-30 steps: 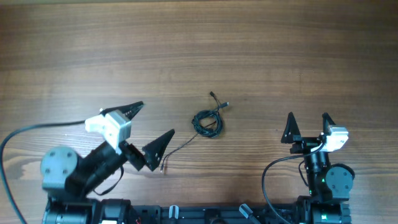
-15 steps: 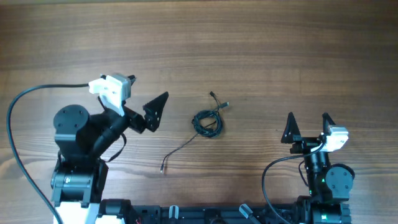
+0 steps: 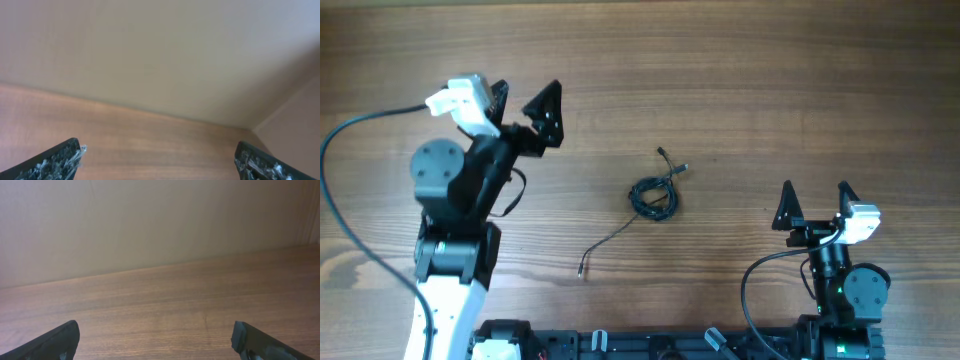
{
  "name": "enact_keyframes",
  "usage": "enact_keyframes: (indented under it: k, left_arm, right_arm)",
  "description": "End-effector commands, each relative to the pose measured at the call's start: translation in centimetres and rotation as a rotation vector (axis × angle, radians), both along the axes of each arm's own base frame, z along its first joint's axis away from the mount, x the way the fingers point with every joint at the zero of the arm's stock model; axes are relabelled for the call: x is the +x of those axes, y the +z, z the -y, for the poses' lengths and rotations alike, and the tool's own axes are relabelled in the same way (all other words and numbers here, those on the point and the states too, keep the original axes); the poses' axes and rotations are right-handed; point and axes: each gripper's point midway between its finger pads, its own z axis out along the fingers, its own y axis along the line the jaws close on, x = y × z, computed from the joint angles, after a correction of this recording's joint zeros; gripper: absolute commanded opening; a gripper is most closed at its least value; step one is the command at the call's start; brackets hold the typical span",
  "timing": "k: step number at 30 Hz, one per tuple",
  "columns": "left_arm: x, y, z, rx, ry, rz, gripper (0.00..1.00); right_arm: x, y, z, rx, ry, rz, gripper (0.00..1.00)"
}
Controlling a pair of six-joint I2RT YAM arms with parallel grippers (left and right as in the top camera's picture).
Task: Untangle cables
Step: 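Raise the left arm and reach over the coiled black cable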
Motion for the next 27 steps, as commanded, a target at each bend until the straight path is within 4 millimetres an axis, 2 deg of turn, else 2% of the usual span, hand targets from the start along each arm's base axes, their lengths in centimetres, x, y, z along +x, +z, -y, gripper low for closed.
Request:
enact_keyframes:
  k: [1, 4, 9, 11, 15, 19, 23, 25, 27]
  left_arm:
    - [1.2, -1.9, 0.9, -0.052, 0.007, -0.102, 1.0]
    - [1.1, -3.0, 2.2, -0.011, 0.01, -0.184, 1.0]
    - [1.9, -3.1, 5.0, 0.24, -0.012, -0.285, 0.98]
    - [2.3, -4.2, 7.0, 0.322, -0.071, -0.344, 0.99]
    - [2.2, -8.2, 10.0, 0.376, -0.156, -0.451, 1.0]
    - [2.0, -9.4, 11.2, 0.385, -0.19, -0.477, 1.0]
    - [1.1, -13.9, 11.0, 0.439, -0.212, -0.637, 0.99]
    - [0.4, -16.6, 12.2, 0.424, -0.295, -0.726, 0.9]
    - [-0.3, -19.1, 13.8, 0.408, -0.372, -0.796, 0.86]
  right_arm:
    - [0.0, 0.3, 0.2, -0.013, -0.008, 0.014, 1.0]
    - [0.0, 0.3, 0.2, -0.013, -0.008, 0.014, 1.0]
    - [0.0, 0.3, 0.2, -0.013, -0.008, 0.014, 1.0]
    - [0.0, 0.3, 0.2, -0.013, -0.008, 0.014, 1.0]
    - [0.0, 0.3, 0.2, -0.012, -0.008, 0.014, 1.0]
    - [0.0, 0.3, 0.2, -0.013, -0.008, 0.014, 1.0]
    - [0.0, 0.3, 0.2, -0.013, -0.008, 0.014, 1.0]
    - [0.0, 0.3, 0.2, -0.013, -0.008, 0.014, 1.0]
    - [0.0, 0.3, 0.2, -0.013, -0.008, 0.014, 1.0]
